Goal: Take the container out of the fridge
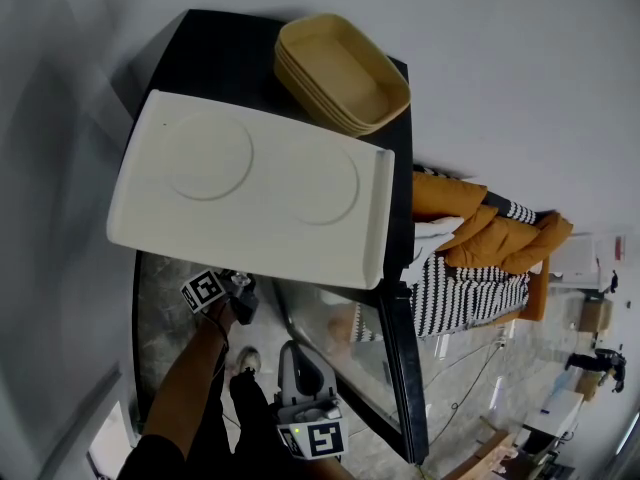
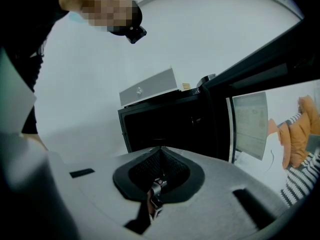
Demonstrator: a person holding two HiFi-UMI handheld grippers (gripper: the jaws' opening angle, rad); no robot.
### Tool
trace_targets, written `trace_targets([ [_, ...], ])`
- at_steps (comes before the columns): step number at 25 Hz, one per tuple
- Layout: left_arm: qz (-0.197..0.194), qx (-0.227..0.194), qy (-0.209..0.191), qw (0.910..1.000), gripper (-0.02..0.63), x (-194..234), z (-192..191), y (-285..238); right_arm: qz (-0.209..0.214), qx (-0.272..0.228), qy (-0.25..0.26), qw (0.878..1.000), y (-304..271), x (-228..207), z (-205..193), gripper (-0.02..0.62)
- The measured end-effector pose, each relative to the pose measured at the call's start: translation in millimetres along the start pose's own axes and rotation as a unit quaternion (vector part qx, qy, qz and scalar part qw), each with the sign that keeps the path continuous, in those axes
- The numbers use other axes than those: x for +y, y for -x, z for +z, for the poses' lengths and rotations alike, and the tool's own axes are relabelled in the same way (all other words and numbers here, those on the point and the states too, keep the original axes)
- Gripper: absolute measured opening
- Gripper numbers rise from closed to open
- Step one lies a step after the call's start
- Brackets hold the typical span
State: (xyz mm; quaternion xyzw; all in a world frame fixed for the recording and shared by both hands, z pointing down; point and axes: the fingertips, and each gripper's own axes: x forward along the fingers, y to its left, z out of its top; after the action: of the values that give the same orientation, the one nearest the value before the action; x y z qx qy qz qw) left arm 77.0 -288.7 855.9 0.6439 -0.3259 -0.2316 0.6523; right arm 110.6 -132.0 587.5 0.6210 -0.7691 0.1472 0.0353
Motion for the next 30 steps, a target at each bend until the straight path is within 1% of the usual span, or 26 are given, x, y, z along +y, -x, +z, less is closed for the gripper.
trace_targets([
  [5, -0.007, -0.006, 0.011, 0.9999, 0.21, -1.9, -0.8, 5.0, -0.001, 0.004, -0.002, 1.0, 2.8, -0.6, -3.1, 0.0],
  [9, -0.01, -0.011, 0.029, 0.9995, 0.209, -6.5, -3.6, 9.1, 0.0, 0.0, -0.002, 1.0, 4.4, 0.7, -2.8, 0.0],
  [12, -0.012, -0.01, 0.019, 0.9997, 0.209, -3.3, -3.7, 10.8, 0.002, 0.001, -0.001, 1.0, 4.3, 2.3, -2.3, 0.0],
  [14, -0.013, -0.012, 0.019, 0.9997, 0.209, -2.7, -4.4, 12.9, 0.001, 0.0, -0.001, 1.0, 4.6, 1.9, -1.9, 0.0],
  [19, -0.007, -0.02, 0.037, 0.9991, 0.209, -5.0, -5.0, 22.6, 0.002, -0.002, 0.001, 1.0, 6.0, 3.1, 0.6, 0.0],
  [25, -0.013, -0.028, 0.04, 0.9987, 0.209, -13.8, -6.3, 36.4, 0.002, -0.004, 0.001, 1.0, 12.7, 2.1, 1.3, 0.0],
  [28, -0.004, -0.034, 0.057, 0.9978, 0.208, -20.0, -9.1, 46.7, 0.003, -0.001, 0.001, 1.0, 16.6, 2.9, 3.6, 0.0],
  [30, -0.006, -0.036, 0.049, 0.9981, 0.207, -21.8, -8.0, 54.0, 0.005, -0.002, 0.004, 1.0, 20.5, 4.1, 5.4, 0.0],
])
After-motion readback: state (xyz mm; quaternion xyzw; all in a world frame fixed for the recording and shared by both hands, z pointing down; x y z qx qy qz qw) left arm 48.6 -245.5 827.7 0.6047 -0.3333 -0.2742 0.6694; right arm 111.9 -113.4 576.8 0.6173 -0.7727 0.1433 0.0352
